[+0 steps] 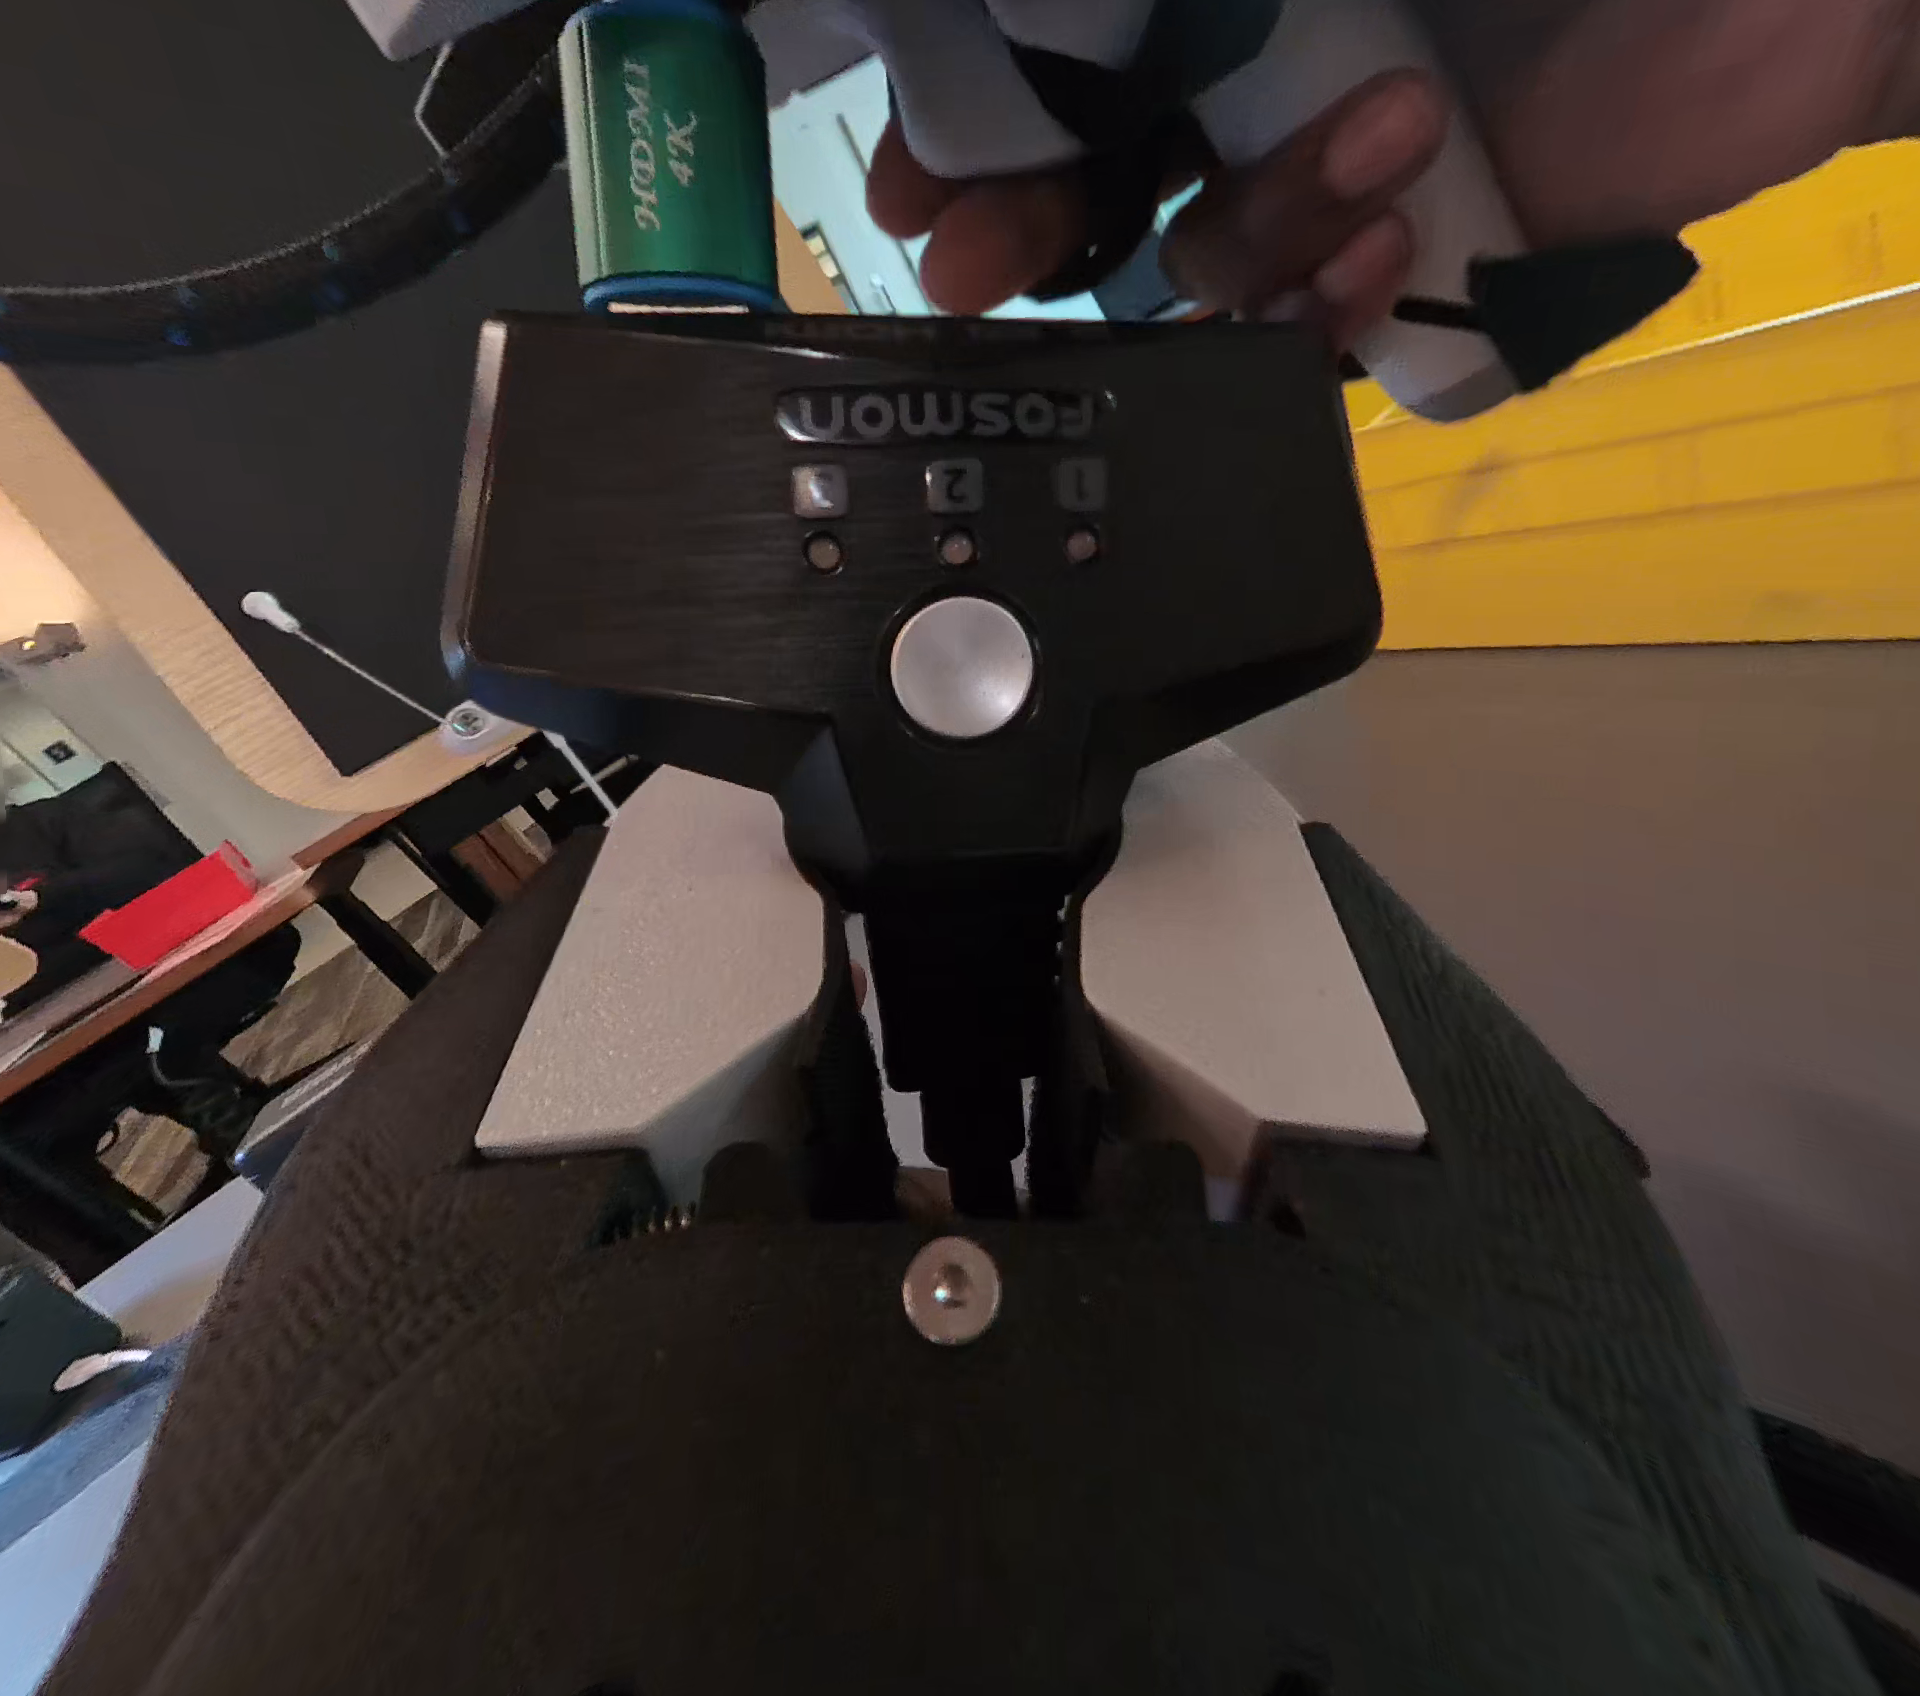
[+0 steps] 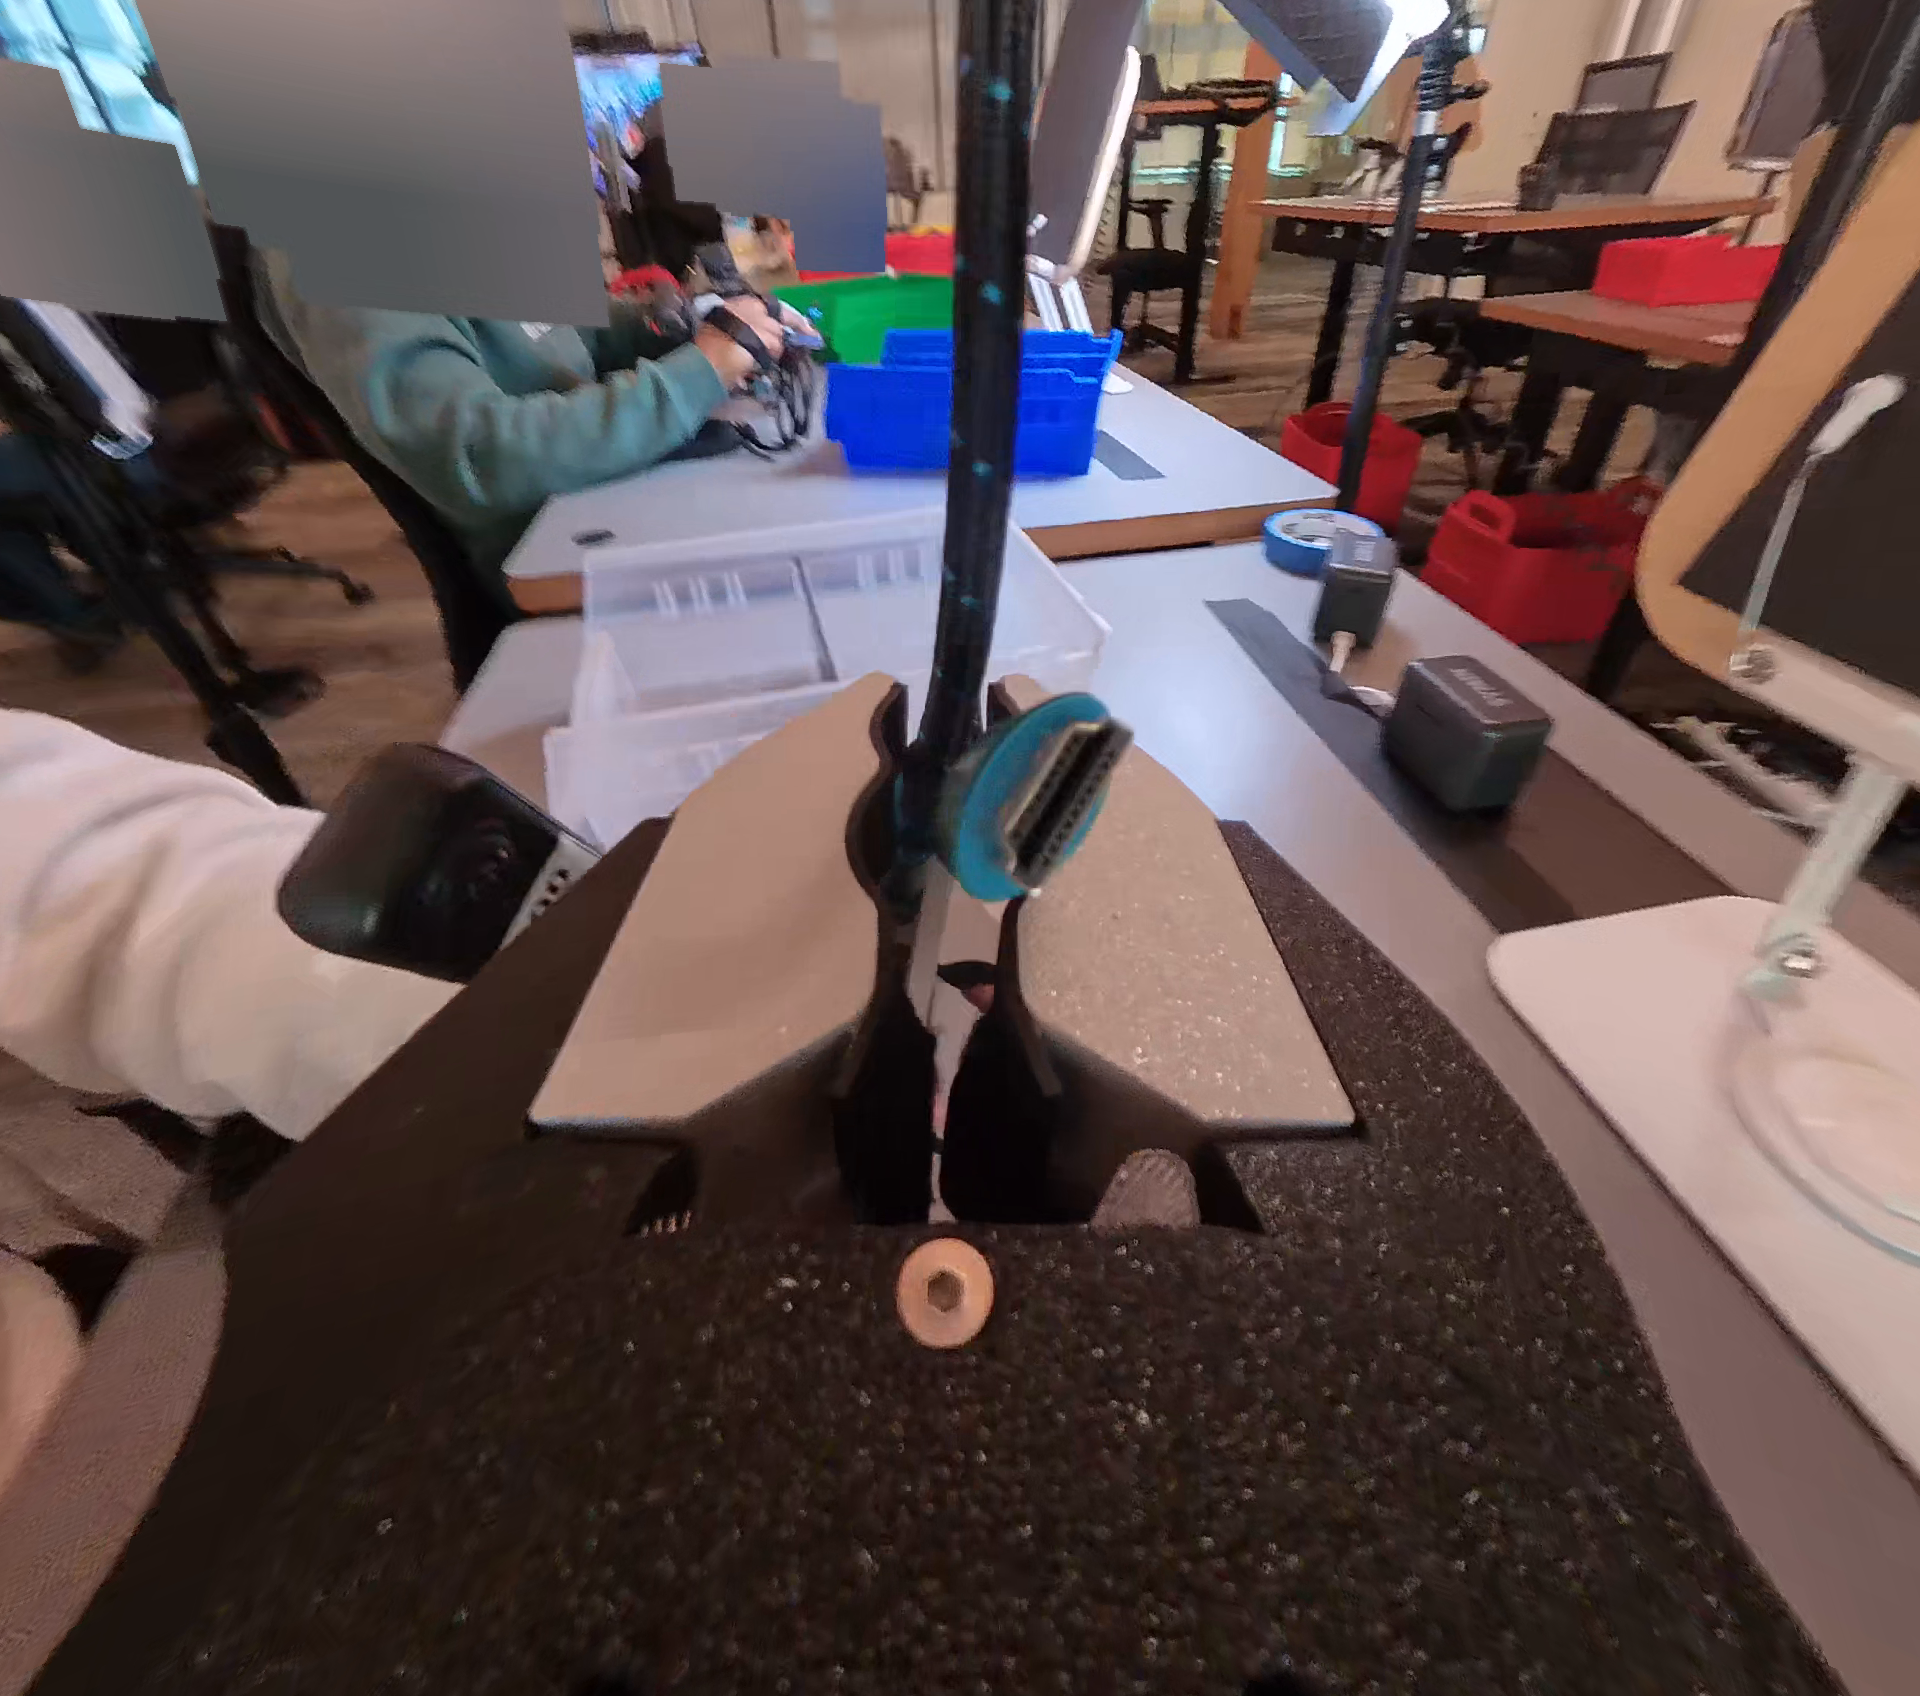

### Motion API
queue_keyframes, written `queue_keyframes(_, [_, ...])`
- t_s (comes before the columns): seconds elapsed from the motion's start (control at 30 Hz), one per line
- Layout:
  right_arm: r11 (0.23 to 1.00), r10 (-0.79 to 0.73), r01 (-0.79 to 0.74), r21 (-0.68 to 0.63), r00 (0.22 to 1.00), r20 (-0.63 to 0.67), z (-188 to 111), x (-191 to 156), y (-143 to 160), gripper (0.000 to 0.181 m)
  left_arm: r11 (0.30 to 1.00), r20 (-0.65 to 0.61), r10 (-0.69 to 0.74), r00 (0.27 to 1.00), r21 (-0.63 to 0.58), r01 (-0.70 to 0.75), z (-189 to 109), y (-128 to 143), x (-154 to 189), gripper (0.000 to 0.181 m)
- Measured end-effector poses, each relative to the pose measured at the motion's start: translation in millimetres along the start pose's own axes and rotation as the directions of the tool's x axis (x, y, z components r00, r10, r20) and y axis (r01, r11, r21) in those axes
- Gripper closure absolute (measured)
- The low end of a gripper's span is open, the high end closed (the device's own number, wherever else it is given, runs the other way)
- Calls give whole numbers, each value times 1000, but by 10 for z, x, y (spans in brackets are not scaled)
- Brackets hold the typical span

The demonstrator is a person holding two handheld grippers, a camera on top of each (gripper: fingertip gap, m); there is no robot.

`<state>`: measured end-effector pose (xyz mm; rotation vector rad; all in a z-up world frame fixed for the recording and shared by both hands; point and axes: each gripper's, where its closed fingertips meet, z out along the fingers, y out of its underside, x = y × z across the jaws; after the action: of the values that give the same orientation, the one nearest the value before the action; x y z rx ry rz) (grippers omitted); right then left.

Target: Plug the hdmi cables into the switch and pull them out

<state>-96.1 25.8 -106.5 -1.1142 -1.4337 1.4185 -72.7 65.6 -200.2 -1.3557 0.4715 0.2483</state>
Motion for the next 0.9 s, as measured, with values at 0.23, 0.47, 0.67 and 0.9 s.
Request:
queue_keyframes(0.23, [995,-93,94,12,993,-78,-47,19,-82,171,998,-47,-63,997,28,64,8,-55,69,143])
queue_keyframes(0.47, [993,-103,109,43,988,-115,-83,44,-145,171,993,-83,-117,990,20,120,10,-96,116,147])
queue_keyframes(0.67, [993,-102,108,45,987,-123,-144,62,-180,171,989,-109,-144,984,9,145,16,-137,179,148])
queue_keyframes(0.9, [866,-99,348,360,824,-558,-2500,240,-1190,172,940,-71,-341,937,-4,342,-5,38,27,147])
